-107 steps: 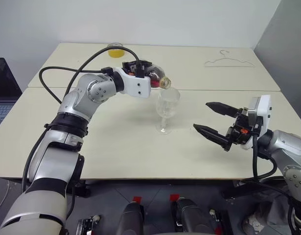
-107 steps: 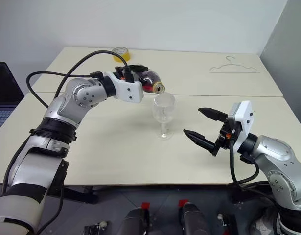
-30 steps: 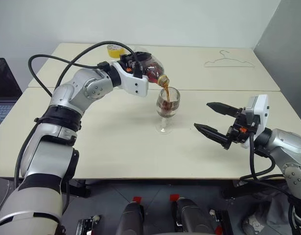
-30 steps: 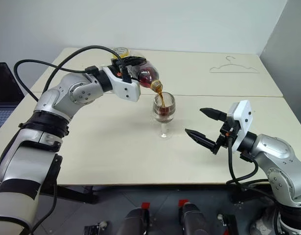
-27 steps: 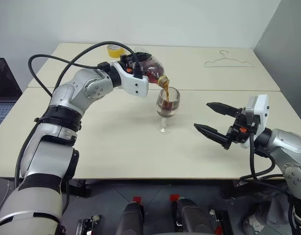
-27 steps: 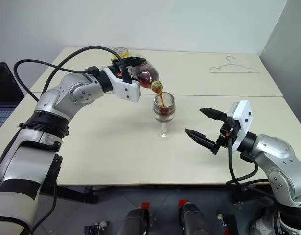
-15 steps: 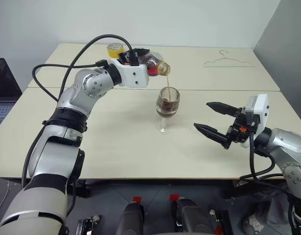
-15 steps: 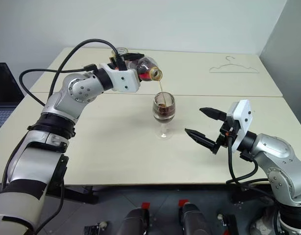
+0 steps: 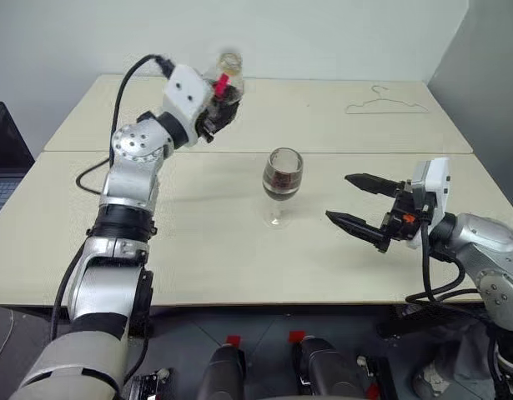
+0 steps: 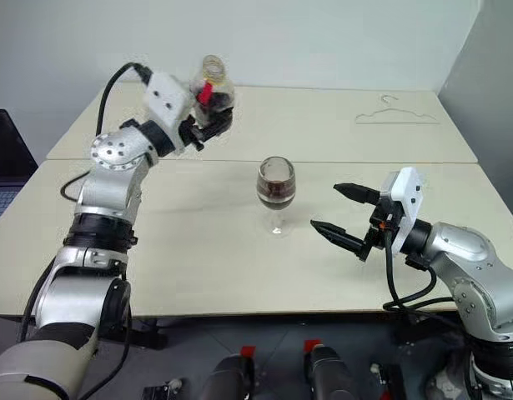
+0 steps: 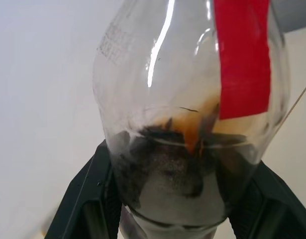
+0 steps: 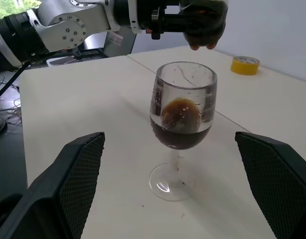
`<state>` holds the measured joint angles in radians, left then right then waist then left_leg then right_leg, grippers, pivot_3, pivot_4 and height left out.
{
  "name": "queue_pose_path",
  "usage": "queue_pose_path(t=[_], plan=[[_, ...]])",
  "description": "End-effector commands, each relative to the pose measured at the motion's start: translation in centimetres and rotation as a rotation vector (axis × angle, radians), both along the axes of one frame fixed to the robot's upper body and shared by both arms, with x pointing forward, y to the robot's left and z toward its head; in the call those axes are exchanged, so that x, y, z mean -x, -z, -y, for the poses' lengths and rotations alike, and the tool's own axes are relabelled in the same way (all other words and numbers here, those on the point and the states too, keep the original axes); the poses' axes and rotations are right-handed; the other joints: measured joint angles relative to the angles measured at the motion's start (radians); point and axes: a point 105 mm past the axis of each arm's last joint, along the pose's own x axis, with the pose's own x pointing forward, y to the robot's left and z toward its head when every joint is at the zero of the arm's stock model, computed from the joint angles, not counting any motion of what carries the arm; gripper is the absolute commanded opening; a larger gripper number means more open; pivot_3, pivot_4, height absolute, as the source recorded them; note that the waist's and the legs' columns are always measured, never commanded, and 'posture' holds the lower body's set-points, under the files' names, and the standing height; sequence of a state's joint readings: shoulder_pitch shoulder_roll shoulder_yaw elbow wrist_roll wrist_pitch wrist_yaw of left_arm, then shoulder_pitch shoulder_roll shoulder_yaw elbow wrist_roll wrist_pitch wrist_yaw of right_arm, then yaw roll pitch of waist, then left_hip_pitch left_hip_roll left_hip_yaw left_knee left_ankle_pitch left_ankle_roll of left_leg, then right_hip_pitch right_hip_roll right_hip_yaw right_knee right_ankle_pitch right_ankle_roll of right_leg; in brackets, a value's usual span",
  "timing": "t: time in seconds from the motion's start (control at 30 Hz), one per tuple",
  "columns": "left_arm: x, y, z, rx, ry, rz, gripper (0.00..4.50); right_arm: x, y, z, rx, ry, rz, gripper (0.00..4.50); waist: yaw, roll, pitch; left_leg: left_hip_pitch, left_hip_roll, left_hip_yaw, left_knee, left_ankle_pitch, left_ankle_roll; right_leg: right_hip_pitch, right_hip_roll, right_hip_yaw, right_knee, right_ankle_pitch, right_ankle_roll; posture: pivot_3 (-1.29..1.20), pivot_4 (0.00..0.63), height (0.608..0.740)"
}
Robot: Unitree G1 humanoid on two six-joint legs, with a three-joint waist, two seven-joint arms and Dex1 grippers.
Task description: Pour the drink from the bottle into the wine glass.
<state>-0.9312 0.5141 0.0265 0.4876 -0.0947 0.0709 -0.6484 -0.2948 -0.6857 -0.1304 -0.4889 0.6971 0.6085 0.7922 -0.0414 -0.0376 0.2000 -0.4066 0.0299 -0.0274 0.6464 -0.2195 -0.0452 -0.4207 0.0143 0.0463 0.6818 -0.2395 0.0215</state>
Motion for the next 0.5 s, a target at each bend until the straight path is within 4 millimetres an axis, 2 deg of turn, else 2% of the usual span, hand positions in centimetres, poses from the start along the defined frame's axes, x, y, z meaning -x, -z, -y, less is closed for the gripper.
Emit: queue_pose_path(t=[0.03, 0.17, 0.27, 0.4, 0.5], plan=[[0.9, -1.1, -3.0, 0.168, -0.069, -0.055, 2.62, 0.1, -1.8, 0.0, -0.028, -0.045, 0.022, 4.5, -0.001, 0.0, 0.0, 0.0, 0.0, 0.0, 0.0, 0.0, 0.0, 0.0, 0.0, 0.0, 0.0, 0.0, 0.0, 0.0, 0.15, 0.74], [1.4, 0.4, -7.2, 0.328, -0.232, -0.157, 2.62, -0.2, -3.3, 0.2, -0.042, -0.074, 0.03, 4.5, 0.001, 0.0, 0.0, 0.0, 0.0, -0.001, 0.001, 0.0, 0.0, 0.0, 0.0, 0.0, 0.0, 0.0, 0.0, 0.0, 0.15, 0.74], [2.0, 2.0, -10.2, 0.393, -0.365, -0.201, 2.62, -0.1, -4.1, -0.4, -0.027, -0.115, 0.046, 4.5, 0.005, 0.0, 0.0, 0.0, 0.0, -0.001, 0.0, 0.0, 0.0, 0.001, 0.0, -0.001, -0.001, 0.0, 0.0, 0.0, 0.15, 0.74], [2.8, 4.0, -12.3, 0.405, -0.477, -0.215, 2.62, 0.2, -5.1, -1.7, -0.013, -0.179, 0.078, 4.5, 0.01, 0.0, 0.0, 0.0, 0.0, -0.001, 0.0, 0.0, 0.0, 0.001, -0.001, -0.001, -0.001, 0.0, 0.0, 0.0, 0.15, 0.74], [3.1, 5.5, -12.8, 0.404, -0.516, -0.205, 2.62, 0.6, -5.6, -3.1, 0.001, -0.247, 0.103, 4.5, 0.011, -0.001, 0.0, 0.0, 0.0, -0.001, 0.0, 0.0, 0.0, 0.001, -0.001, -0.001, -0.001, 0.0, 0.0, 0.0, 0.15, 0.74]])
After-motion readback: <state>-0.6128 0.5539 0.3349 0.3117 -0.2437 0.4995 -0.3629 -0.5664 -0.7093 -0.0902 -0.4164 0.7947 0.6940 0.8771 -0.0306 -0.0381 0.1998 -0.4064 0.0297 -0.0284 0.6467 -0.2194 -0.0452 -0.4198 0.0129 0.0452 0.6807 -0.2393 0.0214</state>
